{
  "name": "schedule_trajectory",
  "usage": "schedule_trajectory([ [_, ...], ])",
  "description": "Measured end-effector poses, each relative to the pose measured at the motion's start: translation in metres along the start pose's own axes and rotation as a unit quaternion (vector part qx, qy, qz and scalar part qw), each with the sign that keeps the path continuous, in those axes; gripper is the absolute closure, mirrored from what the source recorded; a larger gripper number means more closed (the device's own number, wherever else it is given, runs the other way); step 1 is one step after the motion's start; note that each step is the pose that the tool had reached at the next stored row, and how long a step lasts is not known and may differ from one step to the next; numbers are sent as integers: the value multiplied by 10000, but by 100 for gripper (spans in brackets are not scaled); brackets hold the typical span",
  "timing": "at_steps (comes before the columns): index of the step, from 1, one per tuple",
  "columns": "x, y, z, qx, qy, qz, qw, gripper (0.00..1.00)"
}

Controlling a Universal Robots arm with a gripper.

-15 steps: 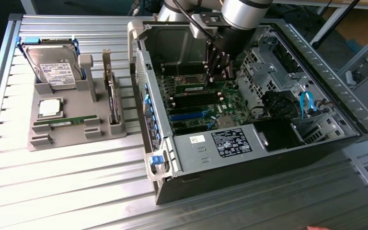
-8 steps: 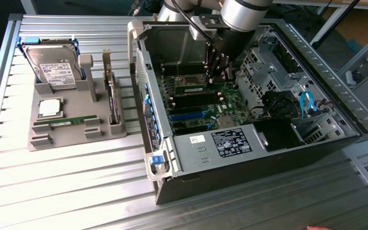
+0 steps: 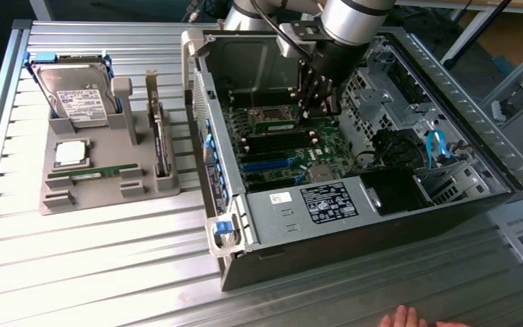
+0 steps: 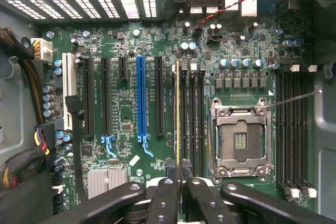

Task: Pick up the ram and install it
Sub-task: 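Insert the ram into the slot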

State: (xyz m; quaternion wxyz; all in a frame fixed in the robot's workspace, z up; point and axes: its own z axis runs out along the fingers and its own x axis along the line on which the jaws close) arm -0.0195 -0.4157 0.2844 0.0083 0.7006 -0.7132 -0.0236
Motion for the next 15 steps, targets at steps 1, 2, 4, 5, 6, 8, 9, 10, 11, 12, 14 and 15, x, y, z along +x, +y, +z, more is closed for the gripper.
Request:
schedule_trajectory([
  [1, 1, 0, 12, -1, 1, 0, 10000, 88],
  [2, 1, -1, 22, 0, 1, 0, 10000, 88],
  [4, 2, -2, 49, -1, 1, 0, 10000, 88],
  [5, 2, -3, 76, -1, 2, 0, 10000, 88],
  [6, 3, -4, 94, -1, 1, 0, 10000, 88],
  [8, 3, -5, 118, 0, 1, 0, 10000, 88],
  [9, 3, -6, 131, 0, 1, 0, 10000, 88],
  [10, 4, -6, 147, 0, 1, 0, 10000, 88],
  [11, 4, -7, 157, -1, 1, 0, 10000, 88],
  [12, 4, -8, 169, 0, 1, 0, 10000, 88],
  [14, 5, -9, 200, 0, 1, 0, 10000, 88],
  [15, 6, -10, 216, -1, 2, 0, 10000, 88],
])
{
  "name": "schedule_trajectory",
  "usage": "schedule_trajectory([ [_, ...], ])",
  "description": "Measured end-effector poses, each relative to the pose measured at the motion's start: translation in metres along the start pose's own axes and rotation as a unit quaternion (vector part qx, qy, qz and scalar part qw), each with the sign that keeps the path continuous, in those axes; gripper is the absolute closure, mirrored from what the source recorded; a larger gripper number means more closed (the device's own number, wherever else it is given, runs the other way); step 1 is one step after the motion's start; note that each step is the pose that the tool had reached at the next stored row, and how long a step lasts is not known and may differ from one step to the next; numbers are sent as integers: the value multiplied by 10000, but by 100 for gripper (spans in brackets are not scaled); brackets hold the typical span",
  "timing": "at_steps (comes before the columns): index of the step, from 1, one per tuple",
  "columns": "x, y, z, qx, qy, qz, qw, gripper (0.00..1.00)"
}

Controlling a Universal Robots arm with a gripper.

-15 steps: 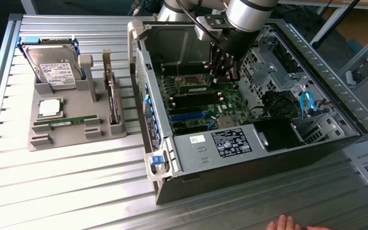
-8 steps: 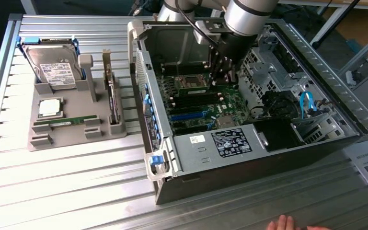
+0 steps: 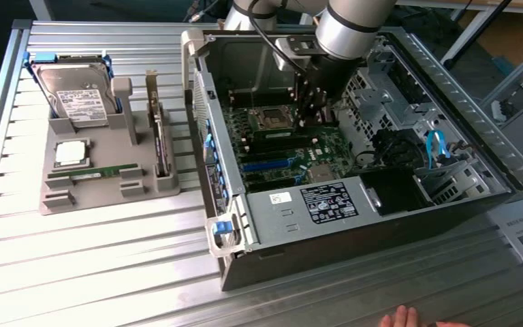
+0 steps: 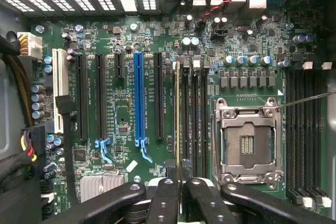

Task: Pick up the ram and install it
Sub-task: 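Insert the ram into the slot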

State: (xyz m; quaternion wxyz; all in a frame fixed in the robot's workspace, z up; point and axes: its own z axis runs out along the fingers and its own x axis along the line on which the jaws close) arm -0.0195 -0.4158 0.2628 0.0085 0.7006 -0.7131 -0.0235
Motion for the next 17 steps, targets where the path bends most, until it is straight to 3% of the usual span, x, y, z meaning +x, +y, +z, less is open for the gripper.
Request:
schedule_trajectory([
  [8, 2, -5, 98, 0, 0, 0, 10000, 88],
  [17, 1, -38, 101, 0, 0, 0, 10000, 88],
])
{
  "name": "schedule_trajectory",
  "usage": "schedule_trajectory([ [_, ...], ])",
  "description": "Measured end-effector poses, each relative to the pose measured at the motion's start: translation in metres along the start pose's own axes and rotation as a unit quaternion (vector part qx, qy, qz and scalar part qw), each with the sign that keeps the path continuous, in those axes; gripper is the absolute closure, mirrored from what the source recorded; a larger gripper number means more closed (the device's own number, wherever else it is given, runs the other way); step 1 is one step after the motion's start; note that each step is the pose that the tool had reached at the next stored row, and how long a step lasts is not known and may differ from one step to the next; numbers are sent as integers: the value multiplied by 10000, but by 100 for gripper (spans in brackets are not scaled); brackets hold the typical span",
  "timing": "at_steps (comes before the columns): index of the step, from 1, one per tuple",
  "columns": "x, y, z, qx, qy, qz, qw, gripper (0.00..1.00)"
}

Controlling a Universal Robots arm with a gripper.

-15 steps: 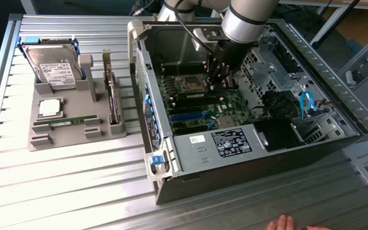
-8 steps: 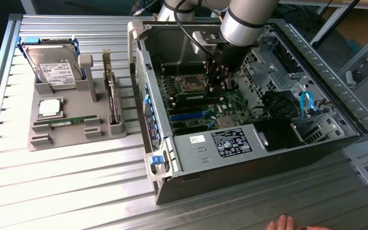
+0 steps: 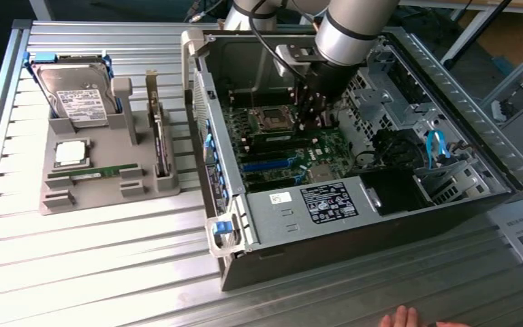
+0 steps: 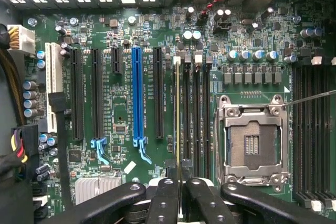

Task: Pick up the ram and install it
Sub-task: 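Insert the ram into the slot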

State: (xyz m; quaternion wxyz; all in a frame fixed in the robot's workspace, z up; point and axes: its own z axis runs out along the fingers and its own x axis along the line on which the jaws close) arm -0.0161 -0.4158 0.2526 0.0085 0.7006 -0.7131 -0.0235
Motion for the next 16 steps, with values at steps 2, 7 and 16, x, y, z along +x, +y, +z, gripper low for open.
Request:
schedule_trajectory([
  [2, 0, 0, 0, 0, 0, 1, 10000, 88],
  [7, -40, 0, 3, 0, 0, 0, 10000, 88],
  [16, -43, 11, 47, 2, 1, 0, 10000, 88],
])
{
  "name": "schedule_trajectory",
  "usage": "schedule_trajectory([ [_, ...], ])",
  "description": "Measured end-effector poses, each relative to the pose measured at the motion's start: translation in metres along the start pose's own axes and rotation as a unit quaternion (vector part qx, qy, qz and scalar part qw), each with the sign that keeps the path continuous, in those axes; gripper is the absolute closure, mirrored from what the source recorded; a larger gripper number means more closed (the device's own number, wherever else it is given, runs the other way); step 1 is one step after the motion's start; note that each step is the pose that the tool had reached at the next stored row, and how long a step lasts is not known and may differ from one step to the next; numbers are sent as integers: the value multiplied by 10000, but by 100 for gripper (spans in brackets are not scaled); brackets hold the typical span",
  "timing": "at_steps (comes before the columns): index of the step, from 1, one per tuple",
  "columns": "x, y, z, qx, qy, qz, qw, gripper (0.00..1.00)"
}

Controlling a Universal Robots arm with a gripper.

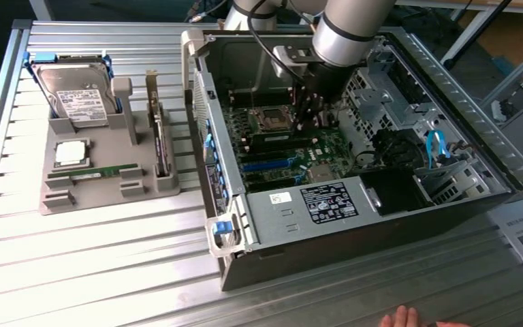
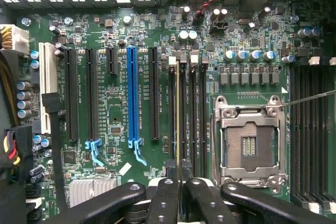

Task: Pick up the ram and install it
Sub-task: 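Insert the ram into the slot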

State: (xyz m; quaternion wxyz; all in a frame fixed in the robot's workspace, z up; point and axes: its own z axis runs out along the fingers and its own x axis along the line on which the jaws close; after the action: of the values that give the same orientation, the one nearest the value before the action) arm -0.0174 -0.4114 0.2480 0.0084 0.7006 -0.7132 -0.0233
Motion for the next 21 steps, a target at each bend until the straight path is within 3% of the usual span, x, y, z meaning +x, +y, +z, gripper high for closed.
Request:
schedule_trajectory([
  [21, 3, 7, 58, 1, 0, 0, 10000, 88],
])
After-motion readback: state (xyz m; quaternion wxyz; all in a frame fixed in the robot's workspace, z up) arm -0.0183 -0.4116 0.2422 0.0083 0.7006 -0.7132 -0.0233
